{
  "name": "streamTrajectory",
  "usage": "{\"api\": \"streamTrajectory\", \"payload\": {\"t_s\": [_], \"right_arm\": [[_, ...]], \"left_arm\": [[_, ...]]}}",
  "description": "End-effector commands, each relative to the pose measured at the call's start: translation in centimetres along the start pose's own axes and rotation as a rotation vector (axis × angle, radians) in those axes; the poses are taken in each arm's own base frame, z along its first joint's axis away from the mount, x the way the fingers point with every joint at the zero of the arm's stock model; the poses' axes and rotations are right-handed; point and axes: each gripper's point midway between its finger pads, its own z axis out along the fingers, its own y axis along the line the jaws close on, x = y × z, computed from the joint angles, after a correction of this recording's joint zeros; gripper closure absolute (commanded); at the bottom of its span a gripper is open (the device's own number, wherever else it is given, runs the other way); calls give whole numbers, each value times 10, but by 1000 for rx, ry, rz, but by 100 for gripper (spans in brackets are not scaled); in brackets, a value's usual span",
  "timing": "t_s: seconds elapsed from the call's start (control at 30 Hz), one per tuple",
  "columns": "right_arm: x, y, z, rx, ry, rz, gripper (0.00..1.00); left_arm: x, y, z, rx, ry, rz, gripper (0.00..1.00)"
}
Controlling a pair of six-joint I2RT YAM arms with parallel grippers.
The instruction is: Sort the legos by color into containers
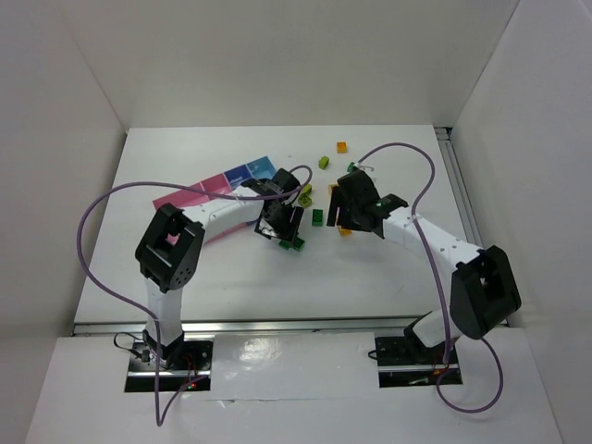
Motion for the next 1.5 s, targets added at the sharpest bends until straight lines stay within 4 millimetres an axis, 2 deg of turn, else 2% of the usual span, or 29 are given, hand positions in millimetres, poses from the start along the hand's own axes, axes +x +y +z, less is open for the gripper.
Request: {"api": "streamTrajectory", "payload": {"t_s": [0.0,0.1,0.23,0.37,0.4,0.47,0.53,0.67,0.73,0.77,0.83,0.87,0.9,0.97,1.0,1.07,1.23,1.37,1.4,1.47], "right_arm": [[-9,-2,-11,-15,-26,15,25],[-13,0,-8,-16,-22,12,25],[-12,-1,-4,-8,-9,0,25],[-14,0,-6,-8,-9,0,25],[-11,-2,-6,-1,1,-3,25],[-9,-3,-7,4,8,-5,25],[-9,-3,-7,4,8,-5,25],[-12,-5,-8,12,4,-15,25],[-13,-4,-10,12,4,-15,25],[-13,-4,-10,12,4,-15,25],[-15,-3,-9,12,4,-15,25],[-15,-3,-9,12,4,-15,25],[-15,-3,-9,12,4,-15,25],[-17,-1,-8,8,-3,-13,25],[-17,-1,-8,8,-3,-13,25],[-10,-5,-5,15,8,-16,25],[-10,-4,-3,4,-8,-11,25],[-8,-5,-1,5,-7,-12,25],[-10,-4,-1,0,-14,-10,25],[-10,-4,-1,0,-14,-10,25]], "left_arm": [[-6,8,1,-52,-8,23,26],[-6,10,1,-60,-11,23,21],[-13,7,14,-51,-4,34,19],[-25,-15,22,-12,-13,71,19],[-26,-15,20,-12,-13,81,19],[-25,-27,24,-3,-10,105,18],[-30,-33,19,-4,-24,116,13],[-26,-25,20,-70,-12,126,11],[-26,-20,11,-89,-30,114,10],[-19,-15,11,-105,-17,116,10],[-16,-12,8,-113,-24,115,10],[-9,-5,12,-124,-2,108,13],[-12,-6,13,-121,-12,108,14],[-5,6,17,-137,11,77,19],[-1,6,21,-127,19,77,20],[-3,13,27,-108,11,50,23],[1,18,39,-115,23,41,33],[-5,16,41,-112,14,32,59],[-5,16,41,-112,14,32,76],[-13,15,30,-98,-10,22,87]]}}
